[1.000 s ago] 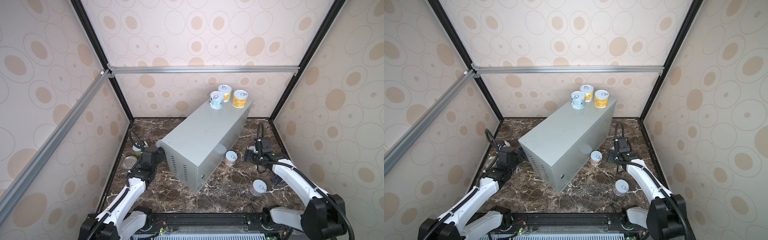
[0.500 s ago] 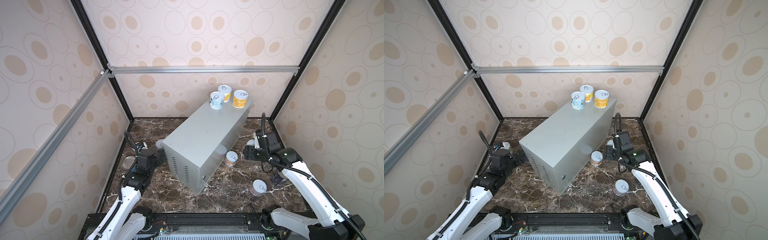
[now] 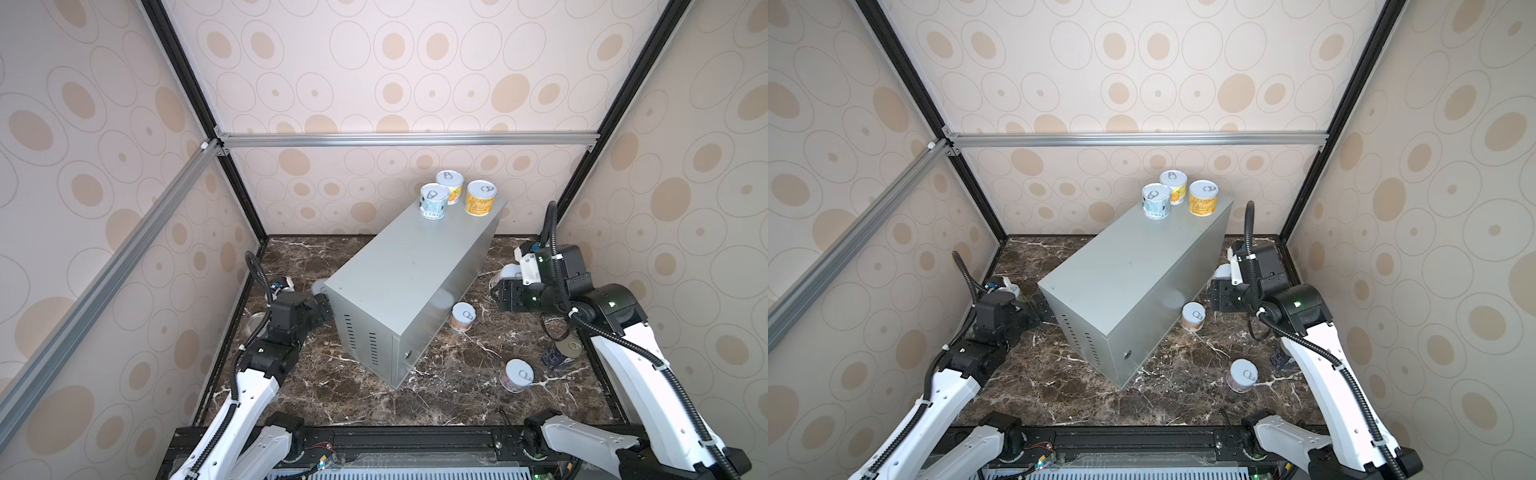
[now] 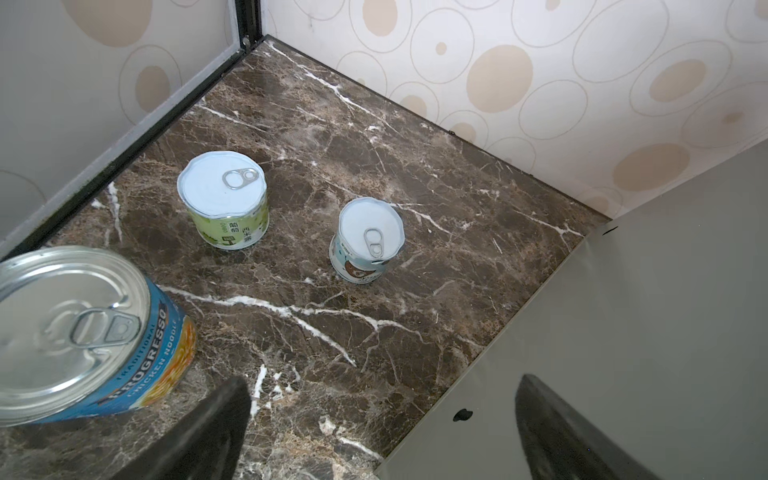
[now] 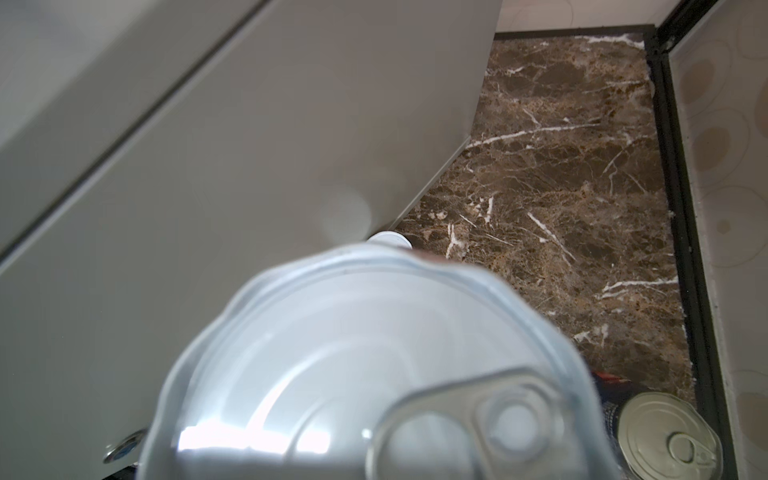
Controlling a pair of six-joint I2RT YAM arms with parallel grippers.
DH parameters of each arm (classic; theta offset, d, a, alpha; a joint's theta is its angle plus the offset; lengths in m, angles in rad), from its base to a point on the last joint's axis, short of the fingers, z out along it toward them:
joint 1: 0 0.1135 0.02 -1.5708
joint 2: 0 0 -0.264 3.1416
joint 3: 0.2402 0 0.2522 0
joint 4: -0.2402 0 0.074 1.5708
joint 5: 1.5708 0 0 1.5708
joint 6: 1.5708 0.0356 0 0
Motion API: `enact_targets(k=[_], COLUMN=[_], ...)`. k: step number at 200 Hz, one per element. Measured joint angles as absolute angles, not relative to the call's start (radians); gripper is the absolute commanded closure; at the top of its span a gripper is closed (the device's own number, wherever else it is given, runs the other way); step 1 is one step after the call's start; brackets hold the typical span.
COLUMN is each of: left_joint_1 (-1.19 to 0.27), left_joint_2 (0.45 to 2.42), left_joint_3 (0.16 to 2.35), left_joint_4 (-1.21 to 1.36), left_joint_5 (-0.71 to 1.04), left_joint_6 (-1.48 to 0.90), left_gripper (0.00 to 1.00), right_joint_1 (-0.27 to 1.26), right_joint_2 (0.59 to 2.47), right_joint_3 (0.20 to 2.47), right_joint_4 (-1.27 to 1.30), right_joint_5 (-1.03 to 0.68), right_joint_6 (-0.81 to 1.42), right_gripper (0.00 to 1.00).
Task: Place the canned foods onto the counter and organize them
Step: 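Carry the held can with the right gripper up over the box top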
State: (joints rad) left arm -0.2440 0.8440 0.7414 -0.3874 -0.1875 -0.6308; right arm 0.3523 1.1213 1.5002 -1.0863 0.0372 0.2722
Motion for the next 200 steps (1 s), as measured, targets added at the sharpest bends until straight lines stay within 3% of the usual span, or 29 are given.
enact_targets(k=[200], left_joint_1=[-0.163], left_joint_2=[1.105], left_joint_3=[0.94], left_joint_4=[-0.391], left_joint_5=[-0.177], left_joint_6=[-0.525], left_gripper=[0.0], right_joint_1=[0.427], right_joint_2=[1.603], right_joint_3=[2.215], right_joint_4=[-1.273], right_joint_5=[-0.023], right_joint_6=[0.151], right_gripper=[0.57])
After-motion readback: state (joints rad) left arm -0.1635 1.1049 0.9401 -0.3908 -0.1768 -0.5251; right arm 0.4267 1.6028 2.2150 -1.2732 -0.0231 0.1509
